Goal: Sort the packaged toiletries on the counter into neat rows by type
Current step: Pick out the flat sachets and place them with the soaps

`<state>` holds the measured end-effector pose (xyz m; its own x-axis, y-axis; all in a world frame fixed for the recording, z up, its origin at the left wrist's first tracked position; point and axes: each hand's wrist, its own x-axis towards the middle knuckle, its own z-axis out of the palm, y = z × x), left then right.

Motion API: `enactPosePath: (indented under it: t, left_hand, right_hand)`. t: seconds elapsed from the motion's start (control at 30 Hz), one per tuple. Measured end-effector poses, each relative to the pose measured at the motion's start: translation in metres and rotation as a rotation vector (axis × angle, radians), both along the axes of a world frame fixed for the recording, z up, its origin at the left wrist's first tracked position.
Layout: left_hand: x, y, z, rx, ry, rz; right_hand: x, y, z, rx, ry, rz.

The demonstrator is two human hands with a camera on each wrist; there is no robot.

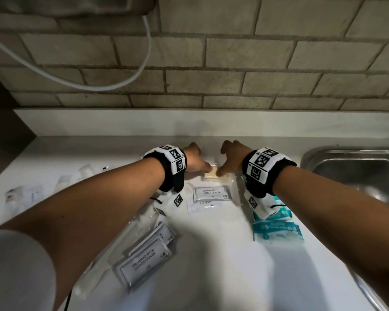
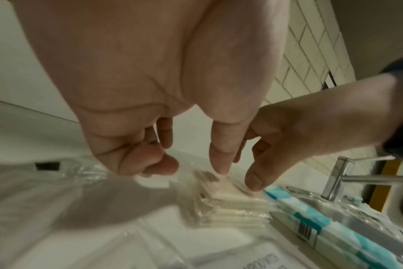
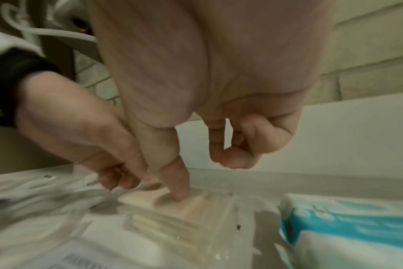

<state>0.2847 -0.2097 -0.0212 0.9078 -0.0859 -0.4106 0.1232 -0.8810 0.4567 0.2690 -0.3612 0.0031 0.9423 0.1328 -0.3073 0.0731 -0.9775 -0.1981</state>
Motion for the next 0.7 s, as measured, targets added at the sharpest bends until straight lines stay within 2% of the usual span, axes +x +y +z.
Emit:
enactPosePath:
  t: [0.13,0.2,0.33,0.47,0.57,0.7]
  left_hand:
    - [-0.009,0.011,0.013,-0.073,-0.060,0.008]
    - [-0.023,0.020,0.027,-0.122,-0.118,-0.034]
    - [-0.072,0.048,0.046,-0.139,-0.160,-0.176]
    - [-0.133,0.077,0.046,0.069,-0.061,-0.293]
    - [-0.178,0.097,0.032,0.218,0.023,-0.270]
    - [-0.208,0.108,0.010,0.368,0.018,-0.273]
  right_hand:
    - [-0.024,0.013,0.005,0.067,-0.137,0.149]
    - [-0.039,0.021,0.005,0.056,-0.119,0.258]
    - [-0.072,0.032,-0.008,-0.137,-0.049,0.436]
    - [-0.090,0.036,-0.017,-0.152,-0.027,0.399]
    - [-0.105,0.044,-0.023,-0.177,-0.063,0.370]
    - [-0.114,0.046,-0.031,-0.185,-0.062,0.244]
